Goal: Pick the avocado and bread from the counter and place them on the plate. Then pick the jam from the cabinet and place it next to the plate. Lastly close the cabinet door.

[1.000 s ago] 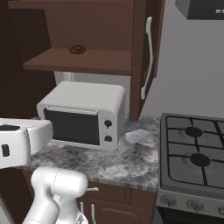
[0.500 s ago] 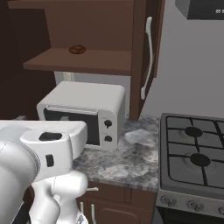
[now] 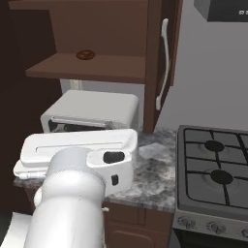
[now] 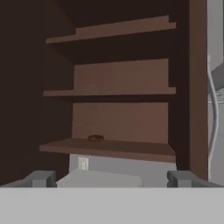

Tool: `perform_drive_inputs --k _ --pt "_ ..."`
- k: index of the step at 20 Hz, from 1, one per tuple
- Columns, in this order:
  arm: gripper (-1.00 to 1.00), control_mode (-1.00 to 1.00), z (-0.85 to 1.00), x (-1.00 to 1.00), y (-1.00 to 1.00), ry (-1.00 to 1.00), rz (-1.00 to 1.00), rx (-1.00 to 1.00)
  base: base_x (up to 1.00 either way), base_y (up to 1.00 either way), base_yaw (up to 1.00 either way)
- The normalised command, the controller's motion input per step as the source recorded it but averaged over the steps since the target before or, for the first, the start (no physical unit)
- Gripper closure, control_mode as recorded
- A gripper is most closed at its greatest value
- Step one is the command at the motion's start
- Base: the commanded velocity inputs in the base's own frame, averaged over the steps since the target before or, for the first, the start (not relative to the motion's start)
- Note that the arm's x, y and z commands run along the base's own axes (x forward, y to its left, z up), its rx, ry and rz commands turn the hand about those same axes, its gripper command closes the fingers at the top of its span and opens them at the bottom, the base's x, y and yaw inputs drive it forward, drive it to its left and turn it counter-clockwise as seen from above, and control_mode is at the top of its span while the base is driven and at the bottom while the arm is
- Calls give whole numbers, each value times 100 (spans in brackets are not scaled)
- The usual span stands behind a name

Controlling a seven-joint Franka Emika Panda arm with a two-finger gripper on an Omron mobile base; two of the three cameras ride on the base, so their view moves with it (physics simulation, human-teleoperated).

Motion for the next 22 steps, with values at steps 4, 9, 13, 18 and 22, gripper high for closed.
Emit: perform_drive_inputs --k 4,9,13,18,22 --pt "-100 -100 -1 54 -54 -3 12 3 0 0 0" --pt "-100 -100 -11 27 -58 0 14 1 0 0 0" --pt "-100 -100 -8 57 -48 0 13 3 0 0 0" --pt "-100 -100 -9 68 -54 0 15 4 0 0 0" --pt "-100 -100 -17 66 -59 0 17 5 0 0 0"
